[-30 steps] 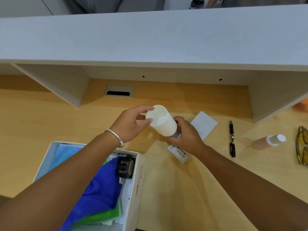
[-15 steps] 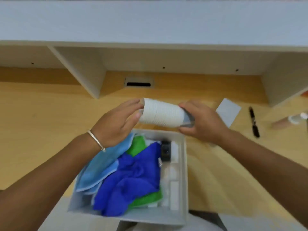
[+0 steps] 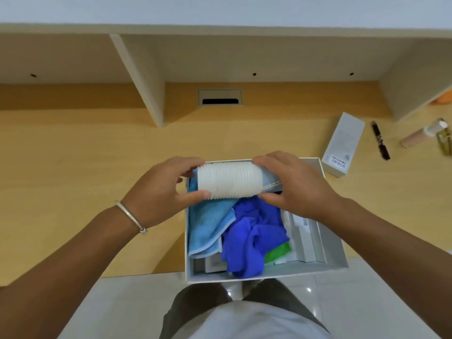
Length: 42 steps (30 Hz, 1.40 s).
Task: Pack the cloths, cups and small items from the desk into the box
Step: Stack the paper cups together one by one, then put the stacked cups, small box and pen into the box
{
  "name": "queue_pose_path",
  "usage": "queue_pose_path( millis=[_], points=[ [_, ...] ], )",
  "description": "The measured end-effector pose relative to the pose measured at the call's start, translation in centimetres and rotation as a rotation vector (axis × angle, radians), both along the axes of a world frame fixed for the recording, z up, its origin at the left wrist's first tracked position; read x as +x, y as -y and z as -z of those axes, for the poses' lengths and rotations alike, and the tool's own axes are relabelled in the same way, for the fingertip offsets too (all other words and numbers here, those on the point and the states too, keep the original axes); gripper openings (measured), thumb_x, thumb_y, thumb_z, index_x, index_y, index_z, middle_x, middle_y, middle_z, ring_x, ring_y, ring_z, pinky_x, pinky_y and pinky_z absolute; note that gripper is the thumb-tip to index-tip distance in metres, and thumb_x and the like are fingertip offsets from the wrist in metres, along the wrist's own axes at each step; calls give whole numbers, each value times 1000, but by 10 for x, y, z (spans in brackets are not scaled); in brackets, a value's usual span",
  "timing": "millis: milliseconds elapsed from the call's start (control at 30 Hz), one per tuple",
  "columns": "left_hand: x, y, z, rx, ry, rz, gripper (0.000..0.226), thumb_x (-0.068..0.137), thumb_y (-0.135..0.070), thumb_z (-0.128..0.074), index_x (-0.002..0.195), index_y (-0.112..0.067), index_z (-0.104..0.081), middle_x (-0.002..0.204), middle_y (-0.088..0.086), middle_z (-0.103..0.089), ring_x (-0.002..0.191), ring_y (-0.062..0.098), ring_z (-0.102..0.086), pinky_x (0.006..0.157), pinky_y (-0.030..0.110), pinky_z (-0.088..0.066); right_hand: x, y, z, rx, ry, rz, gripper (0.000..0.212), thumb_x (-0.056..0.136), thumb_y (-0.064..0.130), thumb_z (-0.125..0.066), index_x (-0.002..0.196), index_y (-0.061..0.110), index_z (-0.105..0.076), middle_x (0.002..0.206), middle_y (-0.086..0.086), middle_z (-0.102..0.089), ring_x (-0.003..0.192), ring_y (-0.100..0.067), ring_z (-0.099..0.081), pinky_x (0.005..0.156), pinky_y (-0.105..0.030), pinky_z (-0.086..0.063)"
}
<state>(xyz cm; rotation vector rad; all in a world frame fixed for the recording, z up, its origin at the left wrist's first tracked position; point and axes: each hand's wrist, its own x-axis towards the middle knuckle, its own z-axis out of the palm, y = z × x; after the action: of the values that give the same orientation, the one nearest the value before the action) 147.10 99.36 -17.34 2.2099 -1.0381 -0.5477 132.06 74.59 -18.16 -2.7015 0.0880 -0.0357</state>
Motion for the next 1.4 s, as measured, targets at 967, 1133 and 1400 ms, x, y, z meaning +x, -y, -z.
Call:
queue_pose_path(
  millis=[967, 1133, 1400],
  points=[
    [-21, 57, -25, 352, 510, 85, 64, 79, -56, -63, 133, -27, -47, 132, -6, -51, 112, 18, -54, 78, 34, -50, -43, 18, 12, -126, 160, 177, 52, 73, 36, -77, 116, 11, -62, 115, -7, -59, 109, -25, -53, 92, -38, -43],
    [-41, 106, -30, 223, 471, 162, 63, 85, -50, -59, 140, -26, -41, 139, -3, -47, 122, 20, -49, 87, 35, -47, -83, 67, 10, -158, 219, 346, 43, 85, 34, -69, 120, 10, -62, 119, -7, -60, 113, -25, -54, 96, -41, -43],
    [-89, 231, -19, 138, 398, 190, 65, 87, -50, -57, 144, -26, -35, 142, -4, -46, 125, 17, -46, 95, 34, -43, -131, 199, 50, -128, 119, 527, 48, 85, 30, -69, 126, 8, -59, 126, -13, -58, 120, -30, -51, 99, -41, -40]
  ],
)
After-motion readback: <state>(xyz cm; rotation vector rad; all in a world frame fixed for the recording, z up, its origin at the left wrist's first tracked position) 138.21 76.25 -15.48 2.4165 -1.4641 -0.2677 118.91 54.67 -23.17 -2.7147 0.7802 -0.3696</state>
